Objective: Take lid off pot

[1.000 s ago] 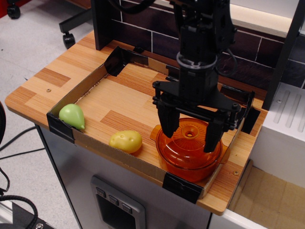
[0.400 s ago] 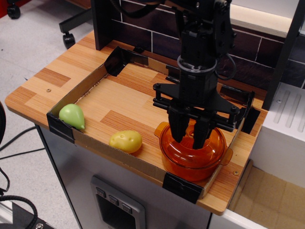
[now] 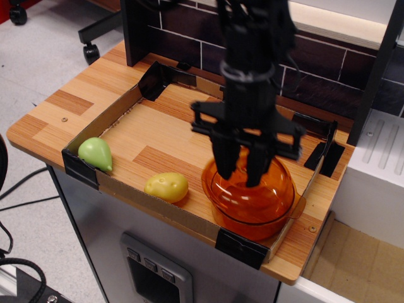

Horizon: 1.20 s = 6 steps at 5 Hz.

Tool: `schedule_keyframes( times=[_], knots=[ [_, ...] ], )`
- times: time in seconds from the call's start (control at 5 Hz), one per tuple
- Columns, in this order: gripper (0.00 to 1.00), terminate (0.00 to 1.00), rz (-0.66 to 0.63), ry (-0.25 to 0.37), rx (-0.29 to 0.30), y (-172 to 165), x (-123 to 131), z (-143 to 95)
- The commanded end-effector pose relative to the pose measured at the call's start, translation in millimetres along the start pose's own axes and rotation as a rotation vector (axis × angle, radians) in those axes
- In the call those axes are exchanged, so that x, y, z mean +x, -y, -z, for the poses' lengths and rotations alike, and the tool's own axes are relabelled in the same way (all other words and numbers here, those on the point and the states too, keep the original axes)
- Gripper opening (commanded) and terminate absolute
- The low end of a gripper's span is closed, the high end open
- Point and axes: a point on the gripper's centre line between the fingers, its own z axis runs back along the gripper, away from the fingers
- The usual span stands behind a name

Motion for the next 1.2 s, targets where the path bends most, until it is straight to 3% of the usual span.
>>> schedule_keyframes(
  times=[0.0, 0.2, 0.4, 1.0],
  knots=[
    [0.0, 0.0, -0.027, 0.129, -0.098, -14, 10, -57],
    [0.0, 0.0, -0.114, 0.158, -0.085, -32, 24, -64],
    [0.0, 0.0, -0.187, 0.08, -0.095, -57, 36, -53],
    [0.0, 0.0, -0.194, 0.11, -0.037, -112, 34, -42]
  ],
)
